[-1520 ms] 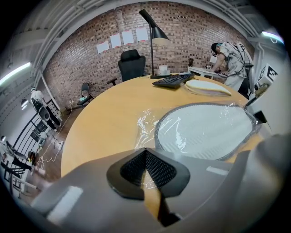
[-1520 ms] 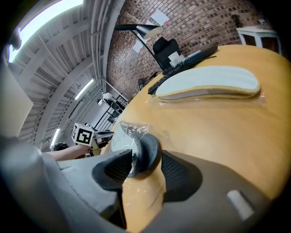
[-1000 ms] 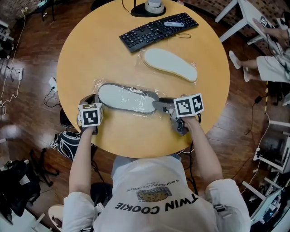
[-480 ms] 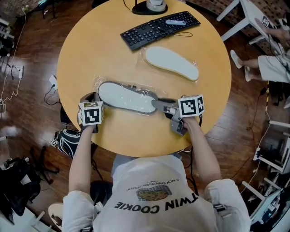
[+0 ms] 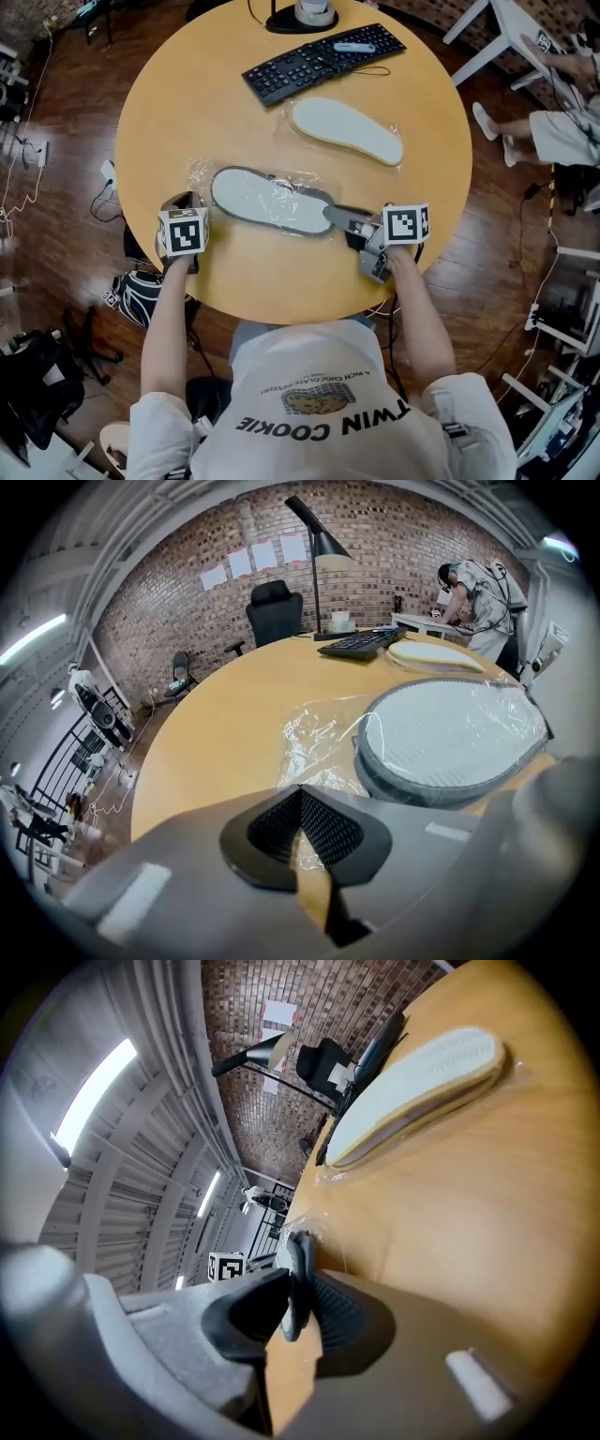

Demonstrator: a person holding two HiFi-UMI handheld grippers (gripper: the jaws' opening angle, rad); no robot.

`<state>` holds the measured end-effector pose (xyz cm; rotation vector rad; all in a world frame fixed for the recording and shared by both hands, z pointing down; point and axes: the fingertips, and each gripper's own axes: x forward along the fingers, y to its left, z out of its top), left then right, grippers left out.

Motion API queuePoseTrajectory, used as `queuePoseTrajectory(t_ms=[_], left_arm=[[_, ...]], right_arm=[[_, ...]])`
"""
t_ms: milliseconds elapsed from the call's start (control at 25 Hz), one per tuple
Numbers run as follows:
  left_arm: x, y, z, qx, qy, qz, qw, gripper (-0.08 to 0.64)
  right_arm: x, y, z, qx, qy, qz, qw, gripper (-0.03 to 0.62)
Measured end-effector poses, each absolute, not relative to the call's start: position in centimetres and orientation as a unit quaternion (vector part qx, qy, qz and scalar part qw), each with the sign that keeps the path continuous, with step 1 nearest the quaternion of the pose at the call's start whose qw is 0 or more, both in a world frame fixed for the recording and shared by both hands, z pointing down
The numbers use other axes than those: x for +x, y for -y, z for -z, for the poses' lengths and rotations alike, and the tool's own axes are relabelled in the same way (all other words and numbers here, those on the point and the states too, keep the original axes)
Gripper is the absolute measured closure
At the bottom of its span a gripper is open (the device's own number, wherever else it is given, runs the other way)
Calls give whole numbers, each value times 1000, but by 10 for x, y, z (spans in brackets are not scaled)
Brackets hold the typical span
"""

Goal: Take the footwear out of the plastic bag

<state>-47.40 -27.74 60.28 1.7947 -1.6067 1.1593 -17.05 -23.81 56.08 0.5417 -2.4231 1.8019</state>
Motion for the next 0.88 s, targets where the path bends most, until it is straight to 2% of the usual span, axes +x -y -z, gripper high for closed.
queuePoseTrajectory(t_ms=[280, 880], left_arm=[[-472, 280, -605, 644, 586, -438, 225, 561], [-472, 275, -603, 615, 591, -478, 212, 561]], right_arm=[[-145, 233, -558, 185, 785, -590, 26, 516], [-89, 218, -545, 237, 786, -569, 51, 517]])
